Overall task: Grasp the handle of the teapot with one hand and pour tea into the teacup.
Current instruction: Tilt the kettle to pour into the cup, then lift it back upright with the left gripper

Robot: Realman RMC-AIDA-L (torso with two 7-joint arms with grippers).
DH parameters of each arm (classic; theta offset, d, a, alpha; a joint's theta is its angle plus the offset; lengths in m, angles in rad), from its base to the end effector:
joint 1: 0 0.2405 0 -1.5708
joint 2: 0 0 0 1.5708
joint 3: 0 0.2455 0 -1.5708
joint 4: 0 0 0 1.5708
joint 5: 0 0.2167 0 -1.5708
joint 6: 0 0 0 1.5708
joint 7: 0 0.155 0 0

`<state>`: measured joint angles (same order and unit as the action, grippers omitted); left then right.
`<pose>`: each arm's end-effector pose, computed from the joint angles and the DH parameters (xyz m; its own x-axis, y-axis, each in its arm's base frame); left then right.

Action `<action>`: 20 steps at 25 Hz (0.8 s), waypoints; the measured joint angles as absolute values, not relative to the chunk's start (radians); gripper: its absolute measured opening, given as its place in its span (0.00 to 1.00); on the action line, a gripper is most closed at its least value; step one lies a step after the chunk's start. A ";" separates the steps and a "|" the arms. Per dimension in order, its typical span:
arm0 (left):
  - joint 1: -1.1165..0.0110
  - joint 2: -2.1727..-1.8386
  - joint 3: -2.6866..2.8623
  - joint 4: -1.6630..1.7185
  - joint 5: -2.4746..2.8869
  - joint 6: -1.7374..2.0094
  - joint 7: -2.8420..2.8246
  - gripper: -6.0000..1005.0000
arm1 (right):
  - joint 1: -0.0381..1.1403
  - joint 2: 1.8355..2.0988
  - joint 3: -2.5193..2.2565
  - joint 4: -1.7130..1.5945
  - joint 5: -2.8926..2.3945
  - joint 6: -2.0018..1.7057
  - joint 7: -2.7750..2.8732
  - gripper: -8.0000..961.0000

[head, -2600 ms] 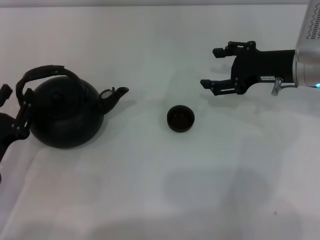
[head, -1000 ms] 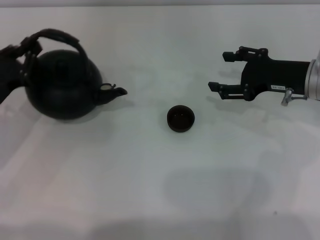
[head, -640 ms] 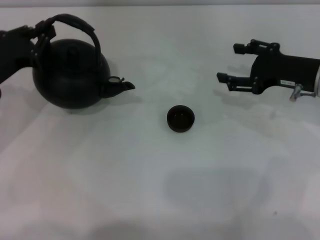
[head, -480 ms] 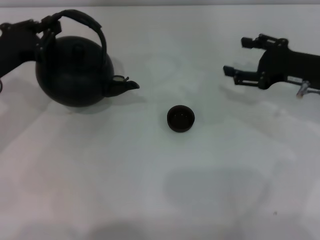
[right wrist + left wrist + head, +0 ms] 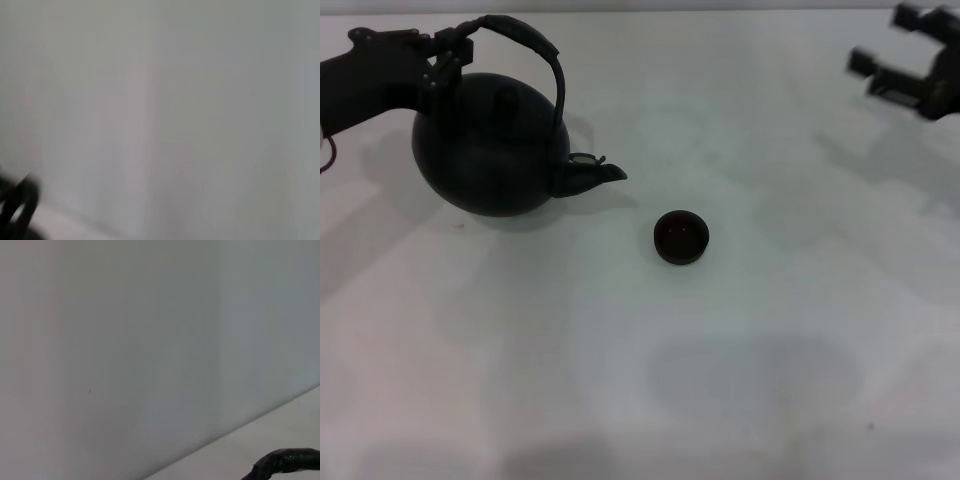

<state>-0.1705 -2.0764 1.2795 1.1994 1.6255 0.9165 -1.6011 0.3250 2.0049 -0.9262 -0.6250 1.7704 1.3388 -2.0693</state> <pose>-0.2450 0.3573 0.0332 0.8233 0.2430 0.5130 0.5351 -0.6340 -0.5583 0.2938 0.3377 0.0450 0.7415 -0.0822 -0.6659 -0.5165 -0.7034 -0.4883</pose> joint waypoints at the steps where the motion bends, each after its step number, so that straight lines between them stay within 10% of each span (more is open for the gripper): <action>1: -0.171 -2.077 1.280 1.213 1.649 0.916 -1.629 0.15 | 0.325 2.005 -0.887 -0.608 1.778 1.355 -2.069 0.90; 20: -0.231 -2.077 1.454 1.510 2.228 0.916 -2.118 0.15 | 0.319 2.004 -0.709 -0.542 1.804 1.397 -2.086 0.90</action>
